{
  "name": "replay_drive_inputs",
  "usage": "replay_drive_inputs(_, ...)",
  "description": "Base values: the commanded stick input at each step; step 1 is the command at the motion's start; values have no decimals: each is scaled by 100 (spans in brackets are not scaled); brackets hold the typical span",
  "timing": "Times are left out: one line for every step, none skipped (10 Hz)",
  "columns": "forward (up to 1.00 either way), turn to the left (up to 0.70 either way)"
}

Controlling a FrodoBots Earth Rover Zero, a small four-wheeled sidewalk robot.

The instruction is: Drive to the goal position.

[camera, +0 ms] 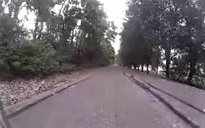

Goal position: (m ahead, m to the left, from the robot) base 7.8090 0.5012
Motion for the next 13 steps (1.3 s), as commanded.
replay_drive_inputs(70,0)
replay_drive_inputs(70,0)
replay_drive_inputs(70,0)
replay_drive_inputs(70,0)
replay_drive_inputs(70,0)
replay_drive_inputs(70,0)
replay_drive_inputs(70,0)
replay_drive_inputs(70,0)
replay_drive_inputs(70,0)
replay_drive_inputs(70,0)
replay_drive_inputs(70,0)
replay_drive_inputs(70,0)
replay_drive_inputs(70,0)
